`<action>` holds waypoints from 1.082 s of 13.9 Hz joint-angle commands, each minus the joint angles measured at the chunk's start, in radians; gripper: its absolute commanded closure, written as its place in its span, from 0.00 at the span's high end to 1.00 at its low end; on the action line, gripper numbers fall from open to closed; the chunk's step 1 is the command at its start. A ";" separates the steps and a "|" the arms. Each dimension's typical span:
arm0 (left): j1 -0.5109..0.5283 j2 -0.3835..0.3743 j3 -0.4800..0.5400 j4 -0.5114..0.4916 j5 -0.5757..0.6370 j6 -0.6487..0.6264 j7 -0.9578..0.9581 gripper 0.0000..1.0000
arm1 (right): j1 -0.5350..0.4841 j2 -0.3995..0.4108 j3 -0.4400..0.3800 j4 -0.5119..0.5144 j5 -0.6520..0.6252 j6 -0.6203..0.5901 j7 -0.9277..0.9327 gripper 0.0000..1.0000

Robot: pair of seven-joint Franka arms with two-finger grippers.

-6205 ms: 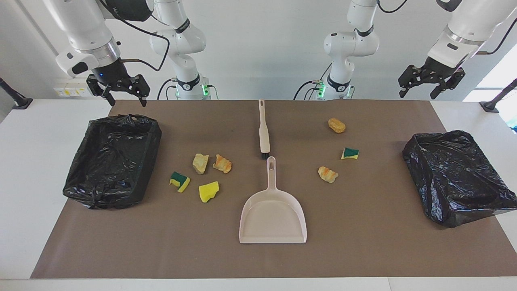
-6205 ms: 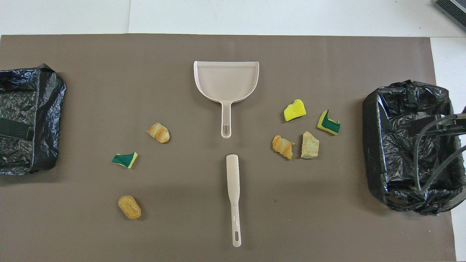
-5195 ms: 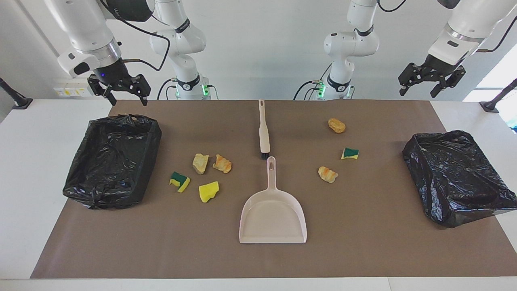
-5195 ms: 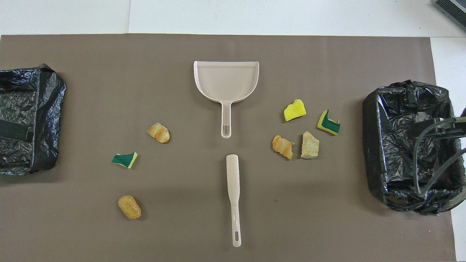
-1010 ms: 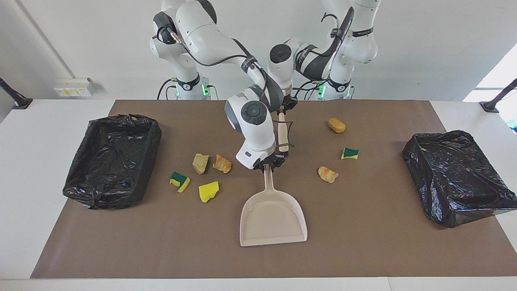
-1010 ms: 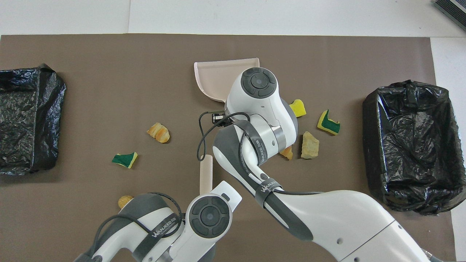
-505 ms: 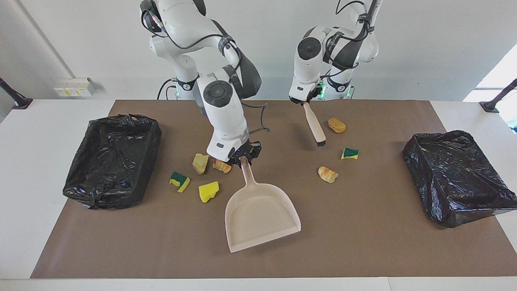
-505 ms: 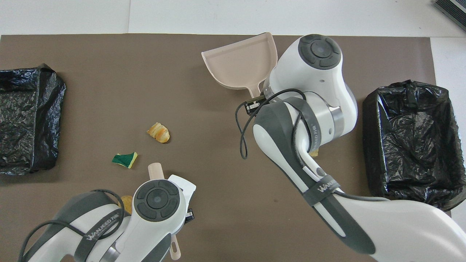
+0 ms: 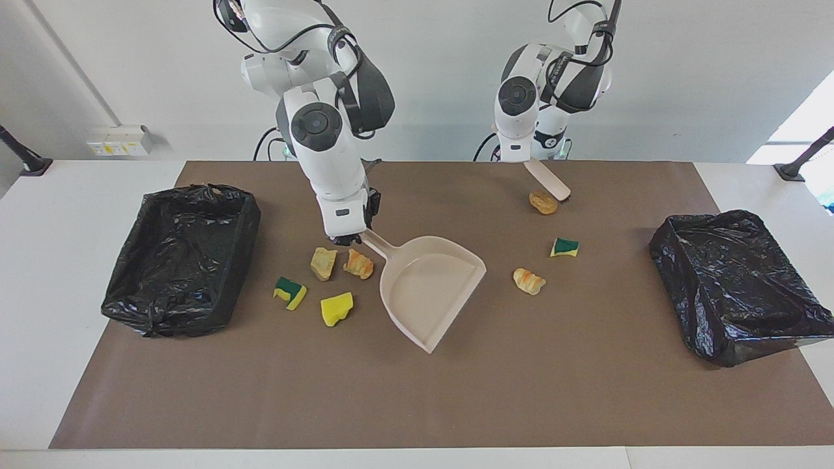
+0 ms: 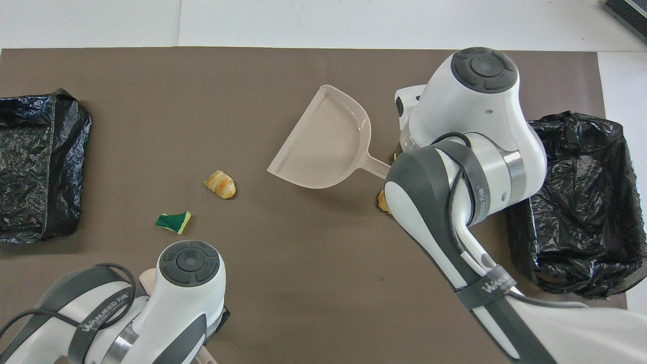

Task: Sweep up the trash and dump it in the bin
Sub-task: 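Lift the dustpan with the right gripper while the left gripper grasps the brush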

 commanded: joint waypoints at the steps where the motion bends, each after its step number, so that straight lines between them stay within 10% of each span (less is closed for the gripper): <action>1: 0.026 -0.093 -0.009 -0.103 -0.013 0.007 -0.037 0.00 | 0.027 -0.040 0.006 -0.107 -0.084 0.085 -0.123 0.00; 4: 0.035 -0.093 -0.009 -0.139 -0.030 0.080 -0.063 0.00 | 0.076 -0.025 0.006 -0.182 -0.176 0.242 -0.211 0.00; 15: 0.190 0.184 -0.007 -0.027 -0.069 0.476 0.160 0.00 | 0.160 -0.006 0.007 -0.180 -0.149 0.190 -0.182 0.00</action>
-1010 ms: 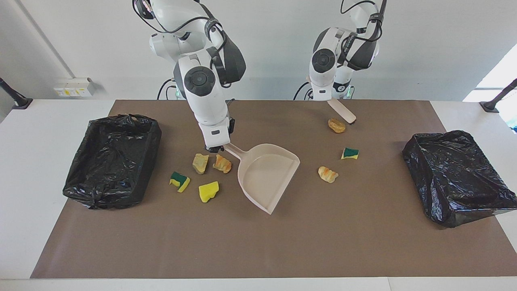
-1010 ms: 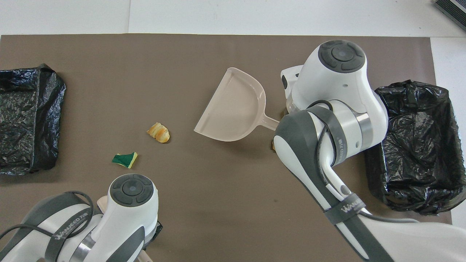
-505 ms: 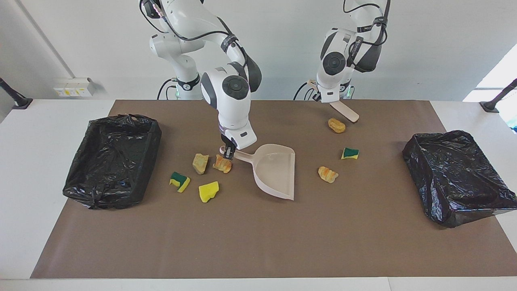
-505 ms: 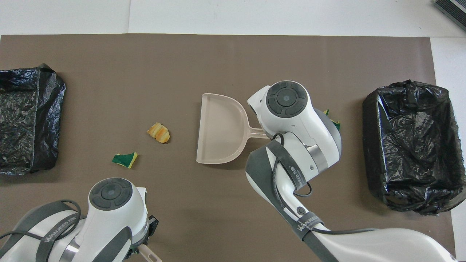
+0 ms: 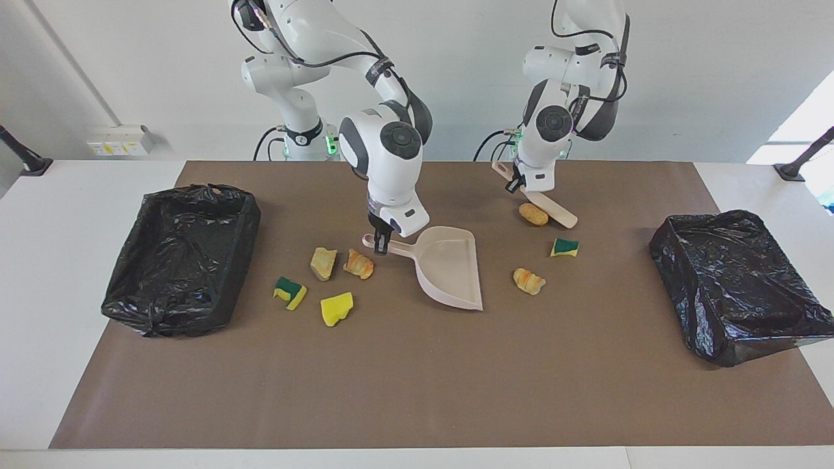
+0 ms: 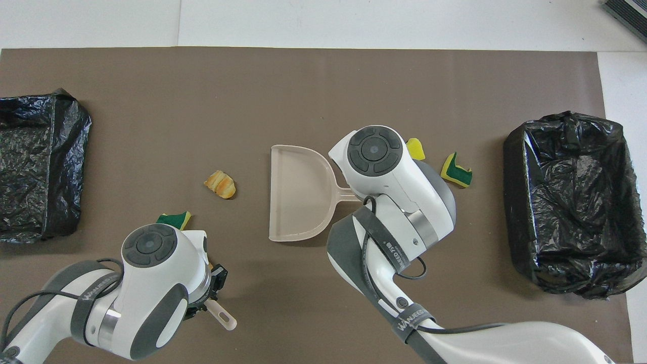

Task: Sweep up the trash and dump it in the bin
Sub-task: 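Sweep the crusts and sponge into the dustpan with the left gripper's brush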

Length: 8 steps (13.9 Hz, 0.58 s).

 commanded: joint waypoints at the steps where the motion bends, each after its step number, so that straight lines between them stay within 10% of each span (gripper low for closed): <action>1: 0.065 0.091 -0.006 0.085 -0.010 0.047 0.172 0.00 | 0.026 -0.015 0.004 -0.002 0.066 -0.073 0.068 0.00; 8: 0.053 0.110 -0.013 0.109 -0.007 0.076 0.497 0.00 | 0.026 -0.009 0.004 -0.014 0.072 -0.059 0.064 0.00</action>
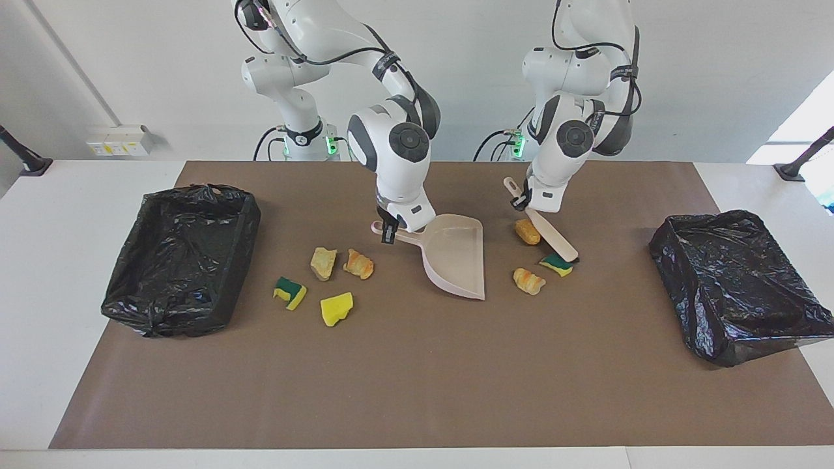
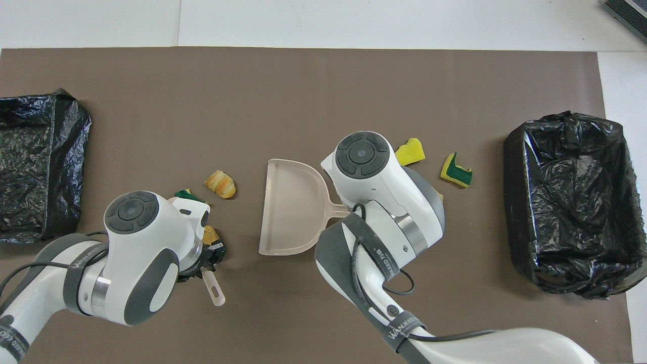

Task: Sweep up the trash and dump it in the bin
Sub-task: 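Sweep the crusts and sponge into the dustpan with the left gripper's brush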

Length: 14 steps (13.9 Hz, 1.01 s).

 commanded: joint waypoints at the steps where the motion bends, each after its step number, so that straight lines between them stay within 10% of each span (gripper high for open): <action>1: -0.038 0.024 -0.008 0.009 -0.012 0.021 0.133 0.00 | -0.002 -0.008 0.003 -0.013 0.017 0.018 0.014 0.00; 14: -0.279 0.122 -0.031 0.240 -0.151 0.049 0.245 0.00 | -0.030 -0.003 0.002 -0.022 0.003 0.033 0.003 0.00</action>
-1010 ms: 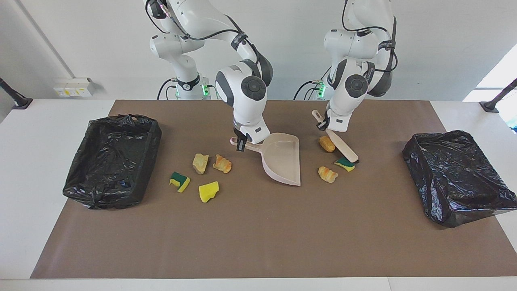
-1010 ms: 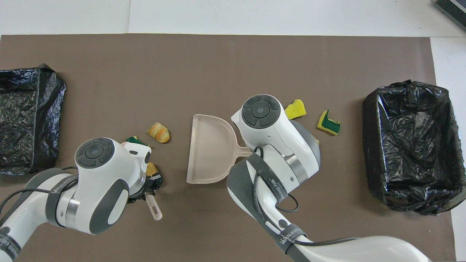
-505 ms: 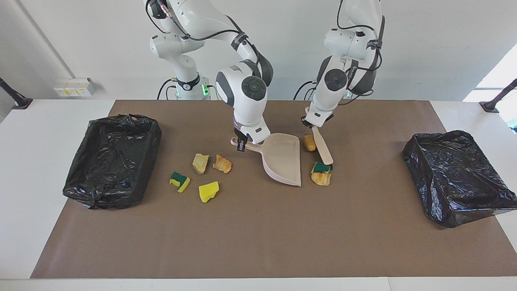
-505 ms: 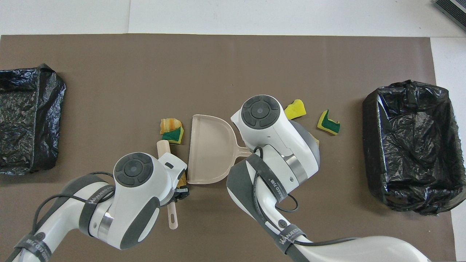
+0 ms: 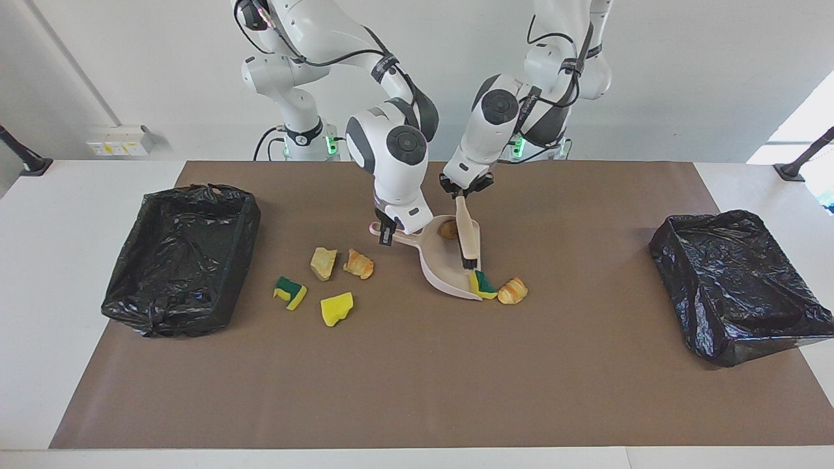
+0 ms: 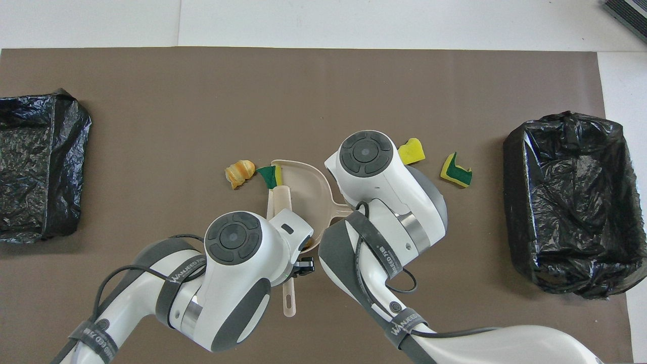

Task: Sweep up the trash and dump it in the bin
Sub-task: 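Sweep the crusts and sponge into the dustpan with the left gripper's brush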

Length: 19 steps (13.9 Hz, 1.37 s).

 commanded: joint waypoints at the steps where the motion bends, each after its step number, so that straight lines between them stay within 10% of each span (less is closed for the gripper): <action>1: 0.009 0.023 0.018 0.039 -0.007 -0.027 0.144 0.00 | -0.017 -0.004 0.006 -0.013 0.004 0.029 0.003 0.00; 9: 0.266 0.095 0.023 0.225 0.096 -0.203 0.615 0.00 | -0.086 0.013 0.007 -0.048 0.020 0.088 -0.031 0.00; 19: 0.397 0.201 0.018 0.199 0.199 -0.139 0.740 0.00 | -0.073 0.019 0.007 -0.056 0.020 0.124 -0.024 0.00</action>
